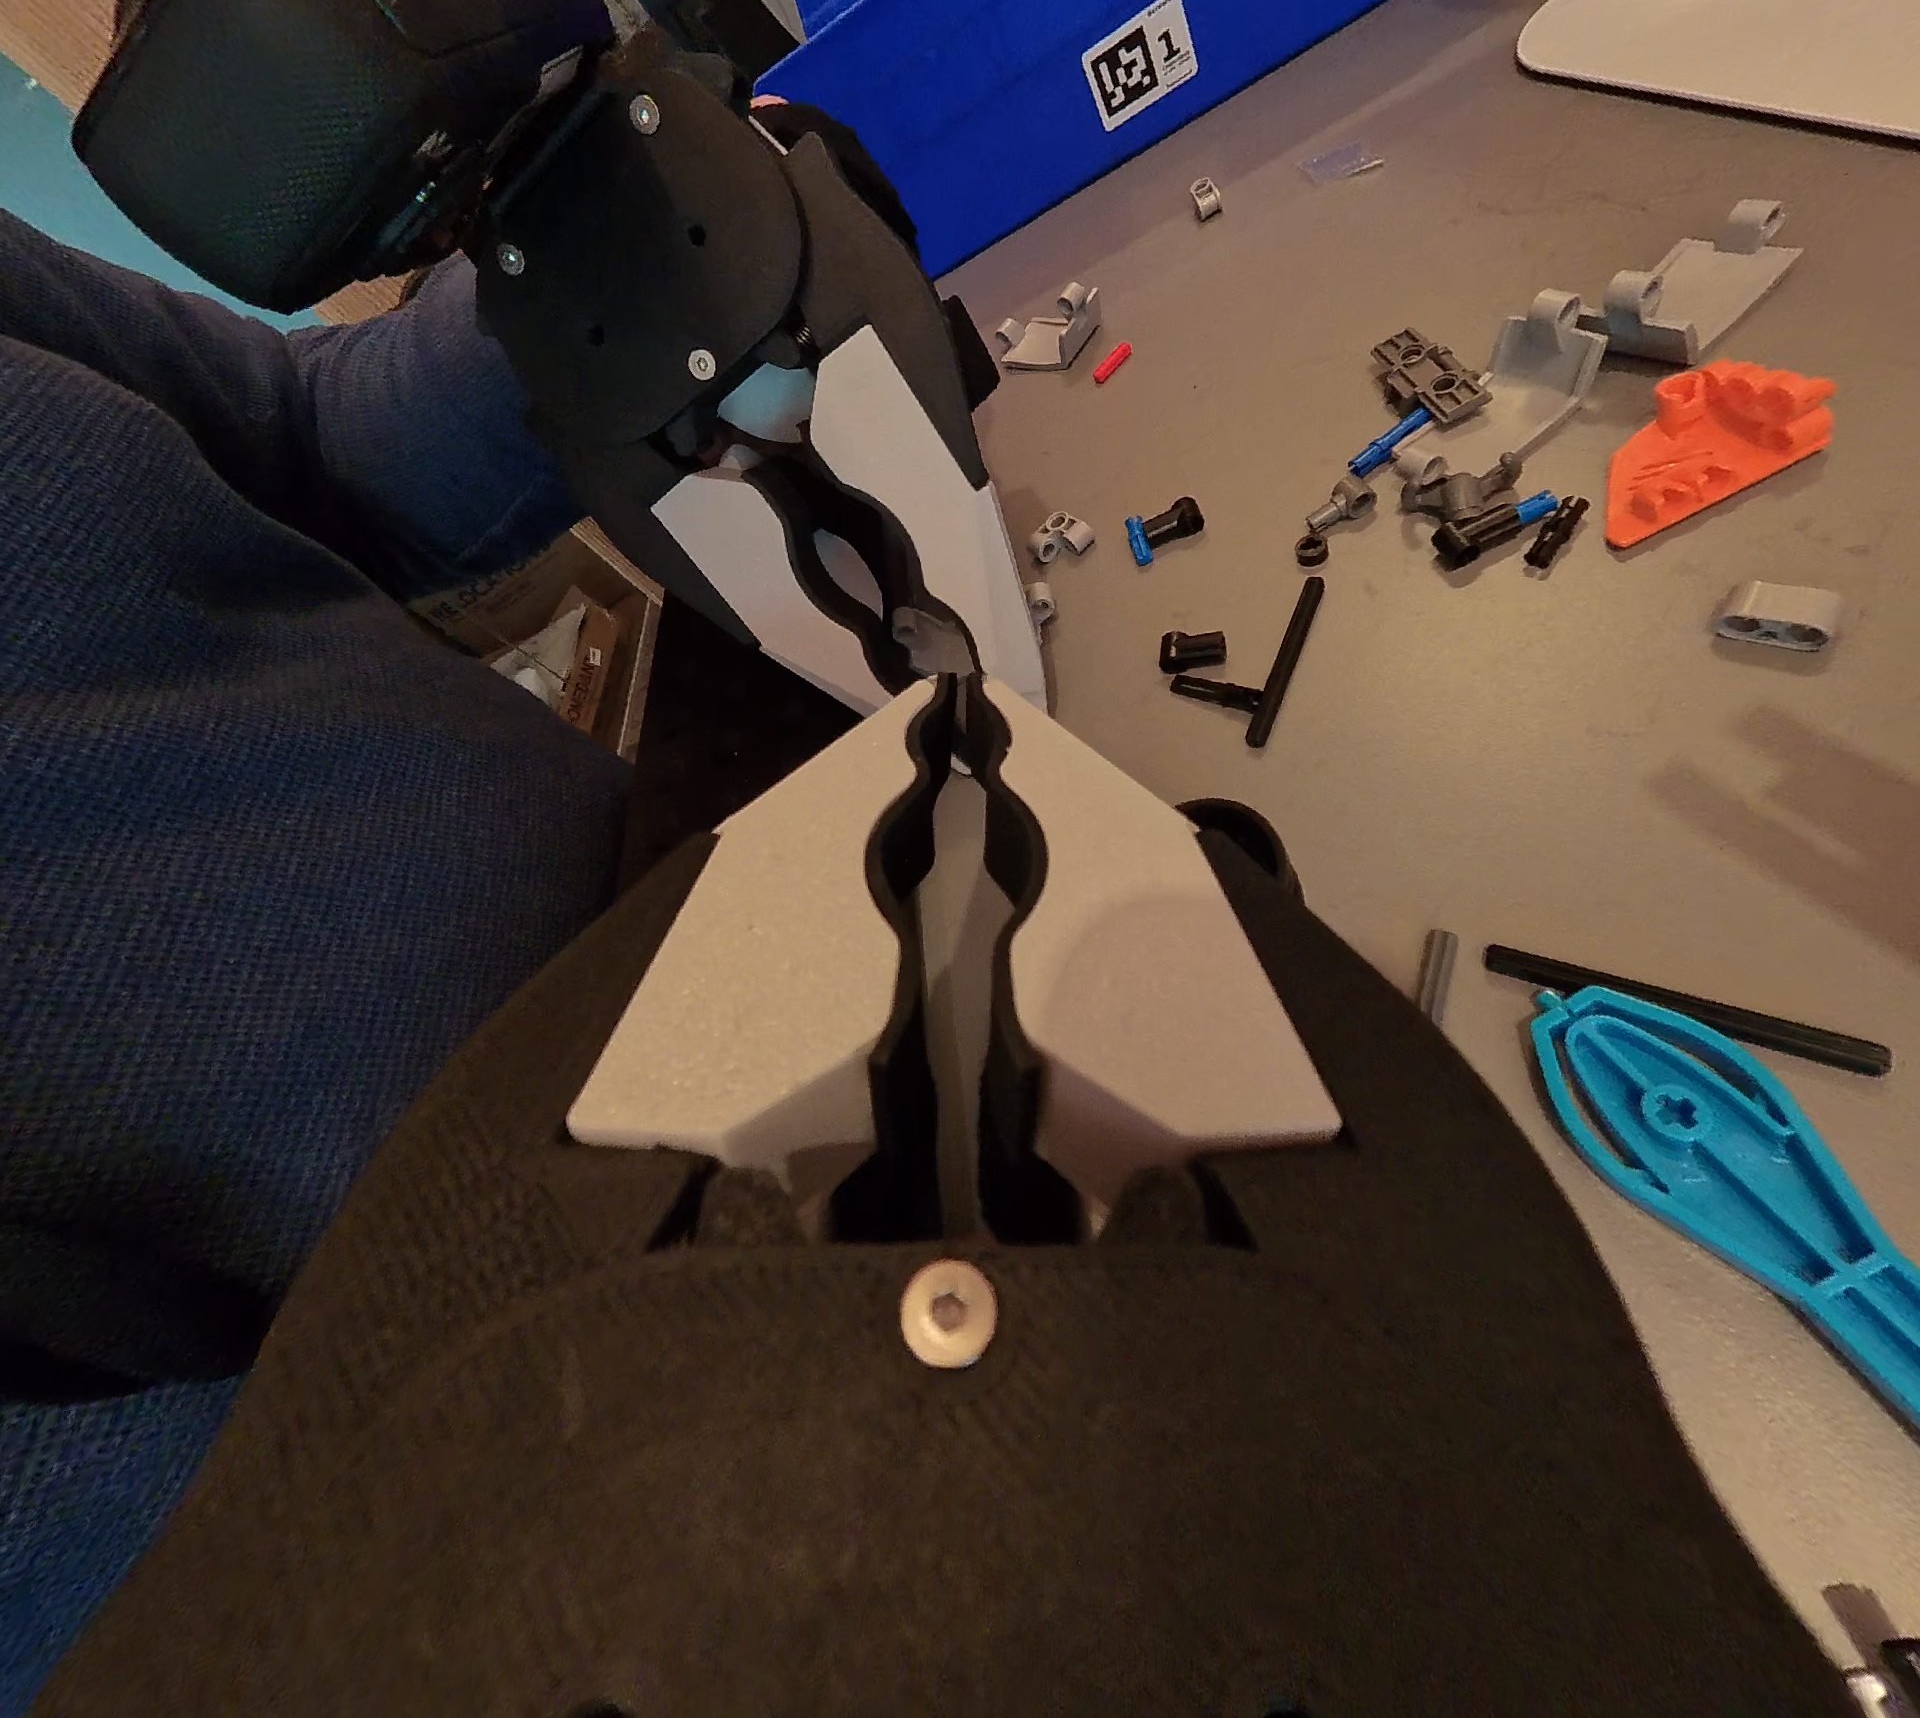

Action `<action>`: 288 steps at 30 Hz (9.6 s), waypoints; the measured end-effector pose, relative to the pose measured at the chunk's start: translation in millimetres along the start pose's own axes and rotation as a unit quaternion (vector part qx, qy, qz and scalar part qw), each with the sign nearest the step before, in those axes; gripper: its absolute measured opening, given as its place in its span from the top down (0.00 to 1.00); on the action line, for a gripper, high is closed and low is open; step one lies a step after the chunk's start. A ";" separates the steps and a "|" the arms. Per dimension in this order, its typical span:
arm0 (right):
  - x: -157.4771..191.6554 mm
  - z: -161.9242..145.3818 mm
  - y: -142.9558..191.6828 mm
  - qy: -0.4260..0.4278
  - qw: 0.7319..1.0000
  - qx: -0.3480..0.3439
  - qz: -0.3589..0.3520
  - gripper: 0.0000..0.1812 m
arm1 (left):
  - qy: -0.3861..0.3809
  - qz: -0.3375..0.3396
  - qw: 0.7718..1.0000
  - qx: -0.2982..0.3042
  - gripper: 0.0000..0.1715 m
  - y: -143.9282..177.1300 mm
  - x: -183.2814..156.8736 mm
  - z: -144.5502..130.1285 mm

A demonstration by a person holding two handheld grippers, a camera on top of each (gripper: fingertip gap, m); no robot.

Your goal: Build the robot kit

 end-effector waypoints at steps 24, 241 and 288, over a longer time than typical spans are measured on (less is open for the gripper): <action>2.2 -0.7 6.8 0.007 1.000 -0.017 0.003 1.00 | 0.021 -0.005 1.000 -0.013 0.92 -1.3 1.8 -0.1; 5.0 -16.6 -38.7 0.251 0.923 0.262 -0.131 0.95 | 0.024 -0.021 0.996 -0.087 0.94 -3.3 -3.4 6.7; -3.4 -11.4 32.2 0.197 0.961 0.146 -0.125 0.98 | 0.102 -0.022 0.994 -0.034 0.92 -8.3 5.6 19.2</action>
Point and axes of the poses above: each gripper's, where its closed fingertips meet, y back along the fingers, z out of its top, x = y × z across the jaws, the point moved 6 cm from there along y, back along the fingers, and after that the axes turned 15 degrees about x, right-handed, at the moved point
